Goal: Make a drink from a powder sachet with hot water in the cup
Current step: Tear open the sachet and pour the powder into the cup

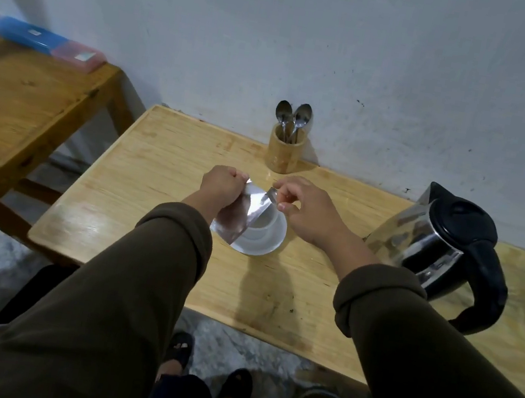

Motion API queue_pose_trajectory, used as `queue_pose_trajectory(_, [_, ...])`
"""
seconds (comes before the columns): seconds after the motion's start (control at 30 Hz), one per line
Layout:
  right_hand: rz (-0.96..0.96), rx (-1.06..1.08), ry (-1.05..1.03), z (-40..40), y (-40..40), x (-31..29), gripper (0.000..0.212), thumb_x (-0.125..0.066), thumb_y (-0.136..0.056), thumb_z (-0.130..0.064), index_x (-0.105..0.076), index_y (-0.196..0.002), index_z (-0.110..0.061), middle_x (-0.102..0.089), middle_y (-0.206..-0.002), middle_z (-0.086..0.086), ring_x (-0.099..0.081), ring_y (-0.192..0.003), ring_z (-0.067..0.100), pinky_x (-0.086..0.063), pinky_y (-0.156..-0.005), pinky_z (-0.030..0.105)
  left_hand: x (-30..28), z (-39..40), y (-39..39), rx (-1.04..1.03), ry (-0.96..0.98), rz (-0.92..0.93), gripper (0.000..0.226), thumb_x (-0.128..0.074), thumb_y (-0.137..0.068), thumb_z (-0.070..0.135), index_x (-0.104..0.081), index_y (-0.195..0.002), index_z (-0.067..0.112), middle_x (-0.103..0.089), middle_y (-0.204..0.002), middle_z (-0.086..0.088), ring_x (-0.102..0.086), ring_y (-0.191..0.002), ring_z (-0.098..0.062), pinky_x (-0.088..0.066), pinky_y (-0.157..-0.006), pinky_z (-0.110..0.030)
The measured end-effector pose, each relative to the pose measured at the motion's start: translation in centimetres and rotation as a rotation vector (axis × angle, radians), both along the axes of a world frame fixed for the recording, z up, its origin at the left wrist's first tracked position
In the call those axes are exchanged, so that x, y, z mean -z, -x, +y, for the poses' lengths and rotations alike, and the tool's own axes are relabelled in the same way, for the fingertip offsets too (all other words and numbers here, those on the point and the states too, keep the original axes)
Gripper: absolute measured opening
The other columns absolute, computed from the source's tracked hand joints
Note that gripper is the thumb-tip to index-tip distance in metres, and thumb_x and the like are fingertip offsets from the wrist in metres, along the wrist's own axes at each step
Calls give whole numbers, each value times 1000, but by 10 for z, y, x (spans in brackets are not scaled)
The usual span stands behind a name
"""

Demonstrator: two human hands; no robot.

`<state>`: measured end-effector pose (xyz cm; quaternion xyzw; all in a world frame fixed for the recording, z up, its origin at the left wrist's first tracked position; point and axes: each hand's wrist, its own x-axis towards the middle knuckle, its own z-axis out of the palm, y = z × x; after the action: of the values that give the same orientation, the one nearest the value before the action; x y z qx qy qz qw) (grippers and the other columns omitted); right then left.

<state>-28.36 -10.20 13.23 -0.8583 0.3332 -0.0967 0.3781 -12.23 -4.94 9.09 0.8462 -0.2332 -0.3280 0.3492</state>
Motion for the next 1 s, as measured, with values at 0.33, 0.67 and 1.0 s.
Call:
queue_pose_trajectory(0.33, [-6,87,-156,17,-12,35,13,-48,-89,0,-56,-85,-10,-70,-109,7,-71,-92,23,-50,-73,18,8,-1,1,134,-147,-76,27,-62,-88,23,-73,-104,5,-70,-112,-11,-63,-107,-26,-49,-86,-28])
queue_pose_trajectory(0.67, [71,83,-130,13,-14,42,14,-52,-84,-1,-63,-89,-8,-70,-92,13,-66,-92,30,-52,-81,32,0,-10,4,322,-329,-287,20,-52,-90,23,-63,-86,7,-68,-113,-14,-62,-106,-27,-38,-74,-24])
queue_pose_trajectory(1.0, [192,-27,-113,13,-10,43,39,-69,-69,-1,-61,-106,-11,-63,-107,5,-60,-96,19,-51,-88,26,-6,-15,1,370,-416,-358,22,-47,-94,17,-64,-104,5,-67,-101,-9,-60,-114,-25,-45,-95,-27])
